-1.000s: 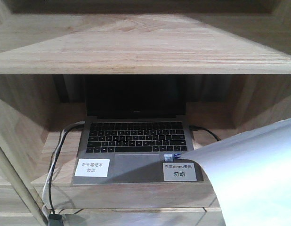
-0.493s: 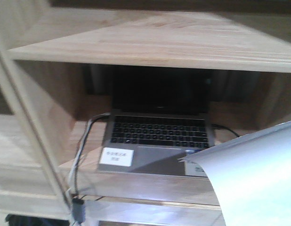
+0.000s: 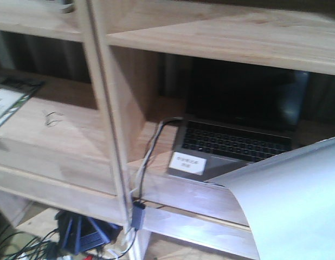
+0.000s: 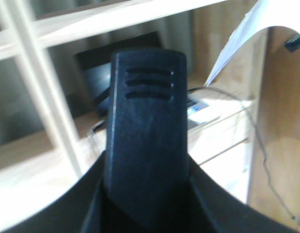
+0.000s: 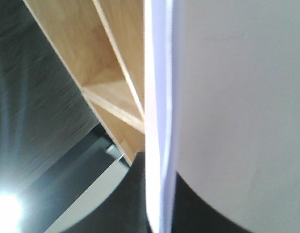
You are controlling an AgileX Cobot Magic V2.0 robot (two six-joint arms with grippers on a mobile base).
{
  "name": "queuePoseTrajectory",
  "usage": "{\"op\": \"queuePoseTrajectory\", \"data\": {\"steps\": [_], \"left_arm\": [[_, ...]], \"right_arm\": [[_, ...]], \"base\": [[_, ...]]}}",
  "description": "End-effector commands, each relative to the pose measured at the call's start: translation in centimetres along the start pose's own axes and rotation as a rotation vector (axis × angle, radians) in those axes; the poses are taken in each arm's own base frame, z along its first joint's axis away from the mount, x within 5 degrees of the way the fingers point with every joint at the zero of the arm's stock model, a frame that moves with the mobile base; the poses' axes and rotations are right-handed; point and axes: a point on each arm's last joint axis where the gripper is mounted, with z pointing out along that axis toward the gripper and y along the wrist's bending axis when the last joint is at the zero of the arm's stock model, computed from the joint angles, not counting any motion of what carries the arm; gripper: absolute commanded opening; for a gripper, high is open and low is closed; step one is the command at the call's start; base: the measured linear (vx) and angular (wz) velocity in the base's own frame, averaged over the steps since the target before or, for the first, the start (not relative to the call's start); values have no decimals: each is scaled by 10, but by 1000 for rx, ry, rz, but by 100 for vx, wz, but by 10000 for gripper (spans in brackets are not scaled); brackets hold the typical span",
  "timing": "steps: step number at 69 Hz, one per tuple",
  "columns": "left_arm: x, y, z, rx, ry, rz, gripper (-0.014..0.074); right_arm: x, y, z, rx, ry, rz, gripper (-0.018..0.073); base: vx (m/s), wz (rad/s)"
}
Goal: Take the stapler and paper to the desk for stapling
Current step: 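Hold stapler and paper while the base turns away from the shelf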
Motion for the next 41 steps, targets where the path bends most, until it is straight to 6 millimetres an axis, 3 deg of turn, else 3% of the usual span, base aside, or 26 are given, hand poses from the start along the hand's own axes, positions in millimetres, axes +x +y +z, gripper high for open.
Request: {"op": "queuePoseTrajectory", "data": {"steps": [1, 41], "left_arm": [[-17, 3, -2, -19, -124, -14, -6], [-17, 3, -2, -19, -124, -14, -6]], "right_arm": [[-1, 10, 6, -74, 1, -11, -6], [-1, 10, 6, -74, 1, -11, -6]], "base": [[-9, 35], [-9, 33]]}}
